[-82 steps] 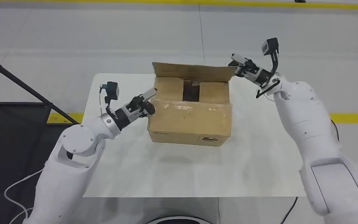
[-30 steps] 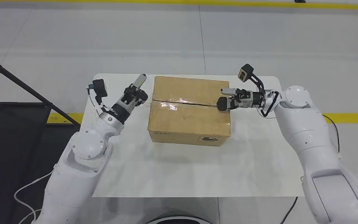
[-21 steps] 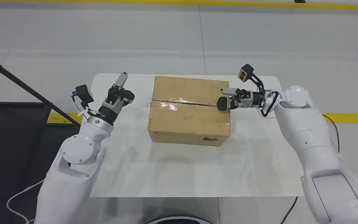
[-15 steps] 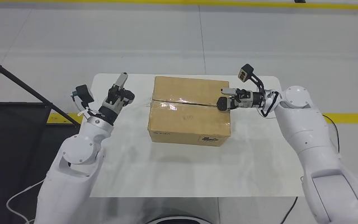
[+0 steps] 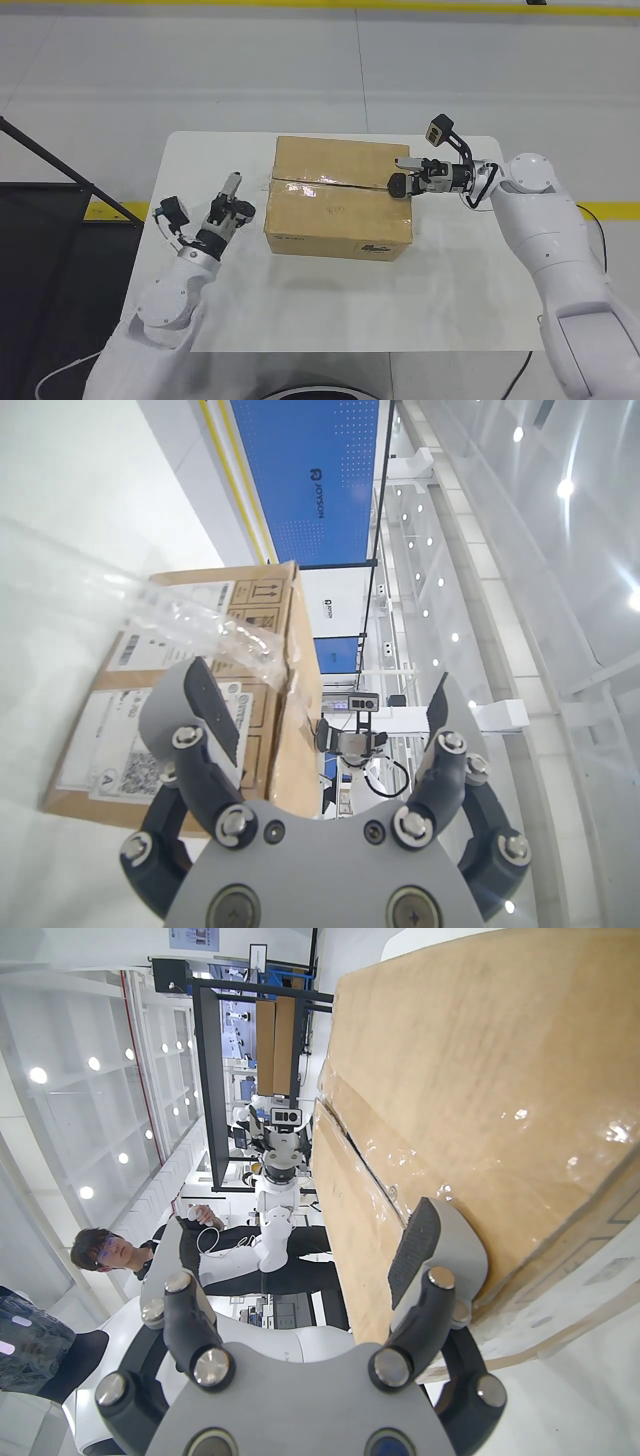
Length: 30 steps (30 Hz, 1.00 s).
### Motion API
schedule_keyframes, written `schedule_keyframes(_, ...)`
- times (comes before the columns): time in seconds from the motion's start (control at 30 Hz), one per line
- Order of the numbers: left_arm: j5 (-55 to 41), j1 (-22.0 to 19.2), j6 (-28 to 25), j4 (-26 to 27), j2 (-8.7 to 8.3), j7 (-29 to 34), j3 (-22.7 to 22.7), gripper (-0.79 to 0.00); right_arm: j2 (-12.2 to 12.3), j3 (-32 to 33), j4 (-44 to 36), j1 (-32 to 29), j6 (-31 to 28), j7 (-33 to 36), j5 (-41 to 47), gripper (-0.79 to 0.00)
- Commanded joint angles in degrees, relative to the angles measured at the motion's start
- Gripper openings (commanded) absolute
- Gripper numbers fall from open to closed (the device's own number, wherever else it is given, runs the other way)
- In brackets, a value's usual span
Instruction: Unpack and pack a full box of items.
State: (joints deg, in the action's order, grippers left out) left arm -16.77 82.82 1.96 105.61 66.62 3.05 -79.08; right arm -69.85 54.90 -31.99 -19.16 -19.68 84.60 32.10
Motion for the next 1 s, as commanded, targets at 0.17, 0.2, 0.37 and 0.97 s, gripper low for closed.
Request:
schedule_keyframes(0.17, -2.6, -4.4, 3.4, -8.0, 0.78, -0.6, 1.6, 0.000, 0.0, 0.0, 0.0, 0.0, 0.0, 0.0, 0.0, 0.000)
schedule_keyframes(0.2, -3.4, -5.5, 3.7, -9.4, 0.97, -1.0, 1.9, 0.000, 0.0, 0.0, 0.0, 0.0, 0.0, 0.0, 0.0, 0.000)
schedule_keyframes(0.37, -8.0, -11.0, 3.1, -16.8, 2.10, -3.2, 3.5, 0.000, 0.0, 0.0, 0.0, 0.0, 0.0, 0.0, 0.0, 0.000)
schedule_keyframes(0.97, -10.9, -13.4, -9.4, -15.4, 3.86, -9.2, 1.2, 0.000, 0.0, 0.0, 0.0, 0.0, 0.0, 0.0, 0.0, 0.000)
